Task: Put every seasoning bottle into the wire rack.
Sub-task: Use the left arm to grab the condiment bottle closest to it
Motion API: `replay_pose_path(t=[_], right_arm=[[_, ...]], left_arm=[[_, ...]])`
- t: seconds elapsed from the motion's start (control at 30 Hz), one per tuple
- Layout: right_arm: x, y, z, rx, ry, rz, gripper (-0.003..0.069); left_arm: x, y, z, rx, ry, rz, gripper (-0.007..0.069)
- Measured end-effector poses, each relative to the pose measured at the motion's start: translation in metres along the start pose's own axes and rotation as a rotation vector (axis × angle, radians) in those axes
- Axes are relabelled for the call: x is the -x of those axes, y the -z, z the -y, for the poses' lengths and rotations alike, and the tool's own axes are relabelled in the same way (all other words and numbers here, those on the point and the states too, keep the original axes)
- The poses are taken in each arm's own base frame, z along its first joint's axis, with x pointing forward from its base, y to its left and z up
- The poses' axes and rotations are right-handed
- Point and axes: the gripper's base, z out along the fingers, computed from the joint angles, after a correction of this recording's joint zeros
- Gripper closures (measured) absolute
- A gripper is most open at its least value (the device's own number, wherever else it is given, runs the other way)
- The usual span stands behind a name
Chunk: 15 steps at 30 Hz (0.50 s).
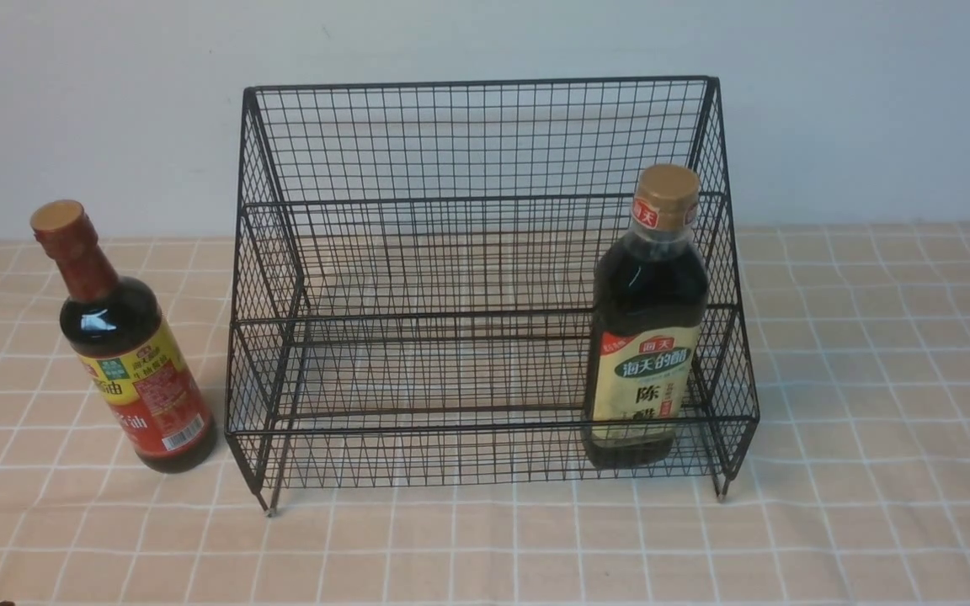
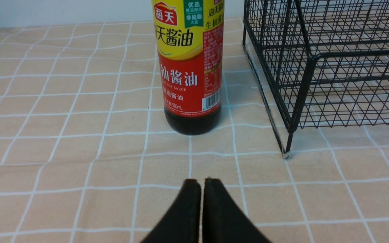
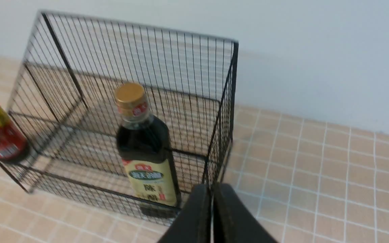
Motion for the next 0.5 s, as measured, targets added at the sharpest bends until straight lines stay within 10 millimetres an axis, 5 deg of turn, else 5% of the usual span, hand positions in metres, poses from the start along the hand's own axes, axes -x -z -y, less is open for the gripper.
replay_pose_path(t=[0.17, 0.5], right_arm=[[-0.039, 0.039, 0.011, 0.049, -0.106, 0.192, 0.0671], [-0.082, 0.027, 0.010, 0.185, -0.181, 0.444, 0.0672]], left_arm=[[0.000, 0.000, 0.000, 0.000, 0.000, 0.000, 0.0631], [0.000, 0.000, 0.000, 0.000, 0.000, 0.000, 0.0631]])
